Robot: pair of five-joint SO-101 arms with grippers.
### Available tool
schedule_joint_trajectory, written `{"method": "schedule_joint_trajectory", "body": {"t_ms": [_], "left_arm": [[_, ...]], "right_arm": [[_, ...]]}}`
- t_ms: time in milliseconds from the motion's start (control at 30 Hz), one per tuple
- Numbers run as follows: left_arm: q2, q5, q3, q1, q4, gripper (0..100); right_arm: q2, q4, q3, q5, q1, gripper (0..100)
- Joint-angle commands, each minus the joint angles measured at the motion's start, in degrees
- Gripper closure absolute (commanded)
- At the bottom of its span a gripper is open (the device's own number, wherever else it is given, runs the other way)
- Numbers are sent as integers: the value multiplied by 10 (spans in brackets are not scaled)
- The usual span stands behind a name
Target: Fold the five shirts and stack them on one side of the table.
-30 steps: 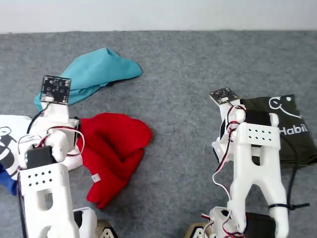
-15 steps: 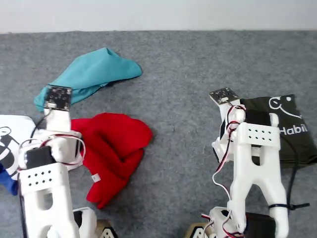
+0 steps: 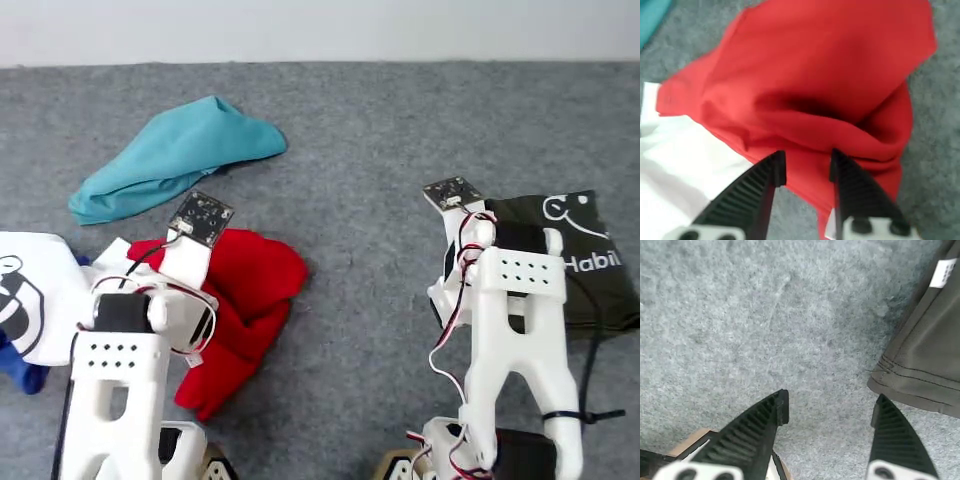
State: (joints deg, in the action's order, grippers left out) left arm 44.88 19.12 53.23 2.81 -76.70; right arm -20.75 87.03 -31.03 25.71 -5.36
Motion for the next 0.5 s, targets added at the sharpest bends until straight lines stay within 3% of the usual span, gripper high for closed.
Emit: {"method": "schedule_joint_trajectory", "body": {"t_ms": [0, 100, 233, 467], "left_arm": [[-2, 8, 12, 0, 10, 852], [0, 21, 14, 37, 8, 851], [-1, 107, 9, 96, -11, 851], [-2, 121, -5, 119, -36, 828]], "right_arm": [[-15, 0, 2, -5, -1, 724], [-15, 0, 2, -5, -1, 724], [-15, -7, -11, -4, 0, 724], [-15, -14, -16, -4, 1, 724]]}}
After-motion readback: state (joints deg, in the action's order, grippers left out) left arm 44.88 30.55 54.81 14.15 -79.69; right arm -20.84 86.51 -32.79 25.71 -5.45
